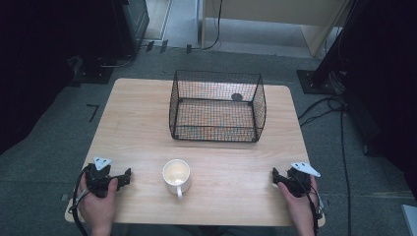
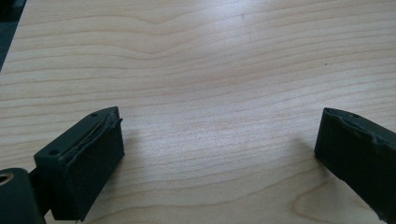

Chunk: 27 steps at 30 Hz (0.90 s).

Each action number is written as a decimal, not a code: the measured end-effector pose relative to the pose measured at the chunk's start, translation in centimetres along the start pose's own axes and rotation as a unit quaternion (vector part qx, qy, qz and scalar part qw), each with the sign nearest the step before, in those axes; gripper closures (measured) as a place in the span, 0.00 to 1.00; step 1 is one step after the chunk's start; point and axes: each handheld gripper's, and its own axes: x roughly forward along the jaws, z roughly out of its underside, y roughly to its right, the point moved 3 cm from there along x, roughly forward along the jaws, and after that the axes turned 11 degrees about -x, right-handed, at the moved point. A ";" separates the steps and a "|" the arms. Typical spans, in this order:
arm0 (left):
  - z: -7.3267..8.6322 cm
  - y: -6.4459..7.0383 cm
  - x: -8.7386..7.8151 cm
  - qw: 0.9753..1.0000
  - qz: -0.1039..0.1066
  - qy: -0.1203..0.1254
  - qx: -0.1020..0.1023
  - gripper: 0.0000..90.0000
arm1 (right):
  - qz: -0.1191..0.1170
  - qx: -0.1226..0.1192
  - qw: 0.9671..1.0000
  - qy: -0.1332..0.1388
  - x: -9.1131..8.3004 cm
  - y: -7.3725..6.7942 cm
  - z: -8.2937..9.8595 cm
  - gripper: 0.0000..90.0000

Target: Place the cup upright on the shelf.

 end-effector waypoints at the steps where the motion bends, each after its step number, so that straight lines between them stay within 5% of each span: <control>1: 0.0 0.0 0.0 1.000 0.000 0.000 0.000 0.01 | -0.007 -0.007 1.000 0.007 -0.1 -0.2 0.0 0.28; 5: 0.0 0.0 0.0 1.000 0.000 0.000 0.000 0.01 | -0.009 -0.017 0.999 0.035 -0.5 -0.8 -0.2 0.29; 12: 0.0 0.0 0.0 1.000 0.000 0.000 0.000 0.01 | -0.071 -0.041 0.994 0.076 -2.4 -4.0 -2.0 0.31; 27: 0.0 0.0 0.0 1.000 0.000 0.000 0.000 0.01 | -0.121 -0.090 0.982 0.112 -4.5 -9.4 -3.4 0.36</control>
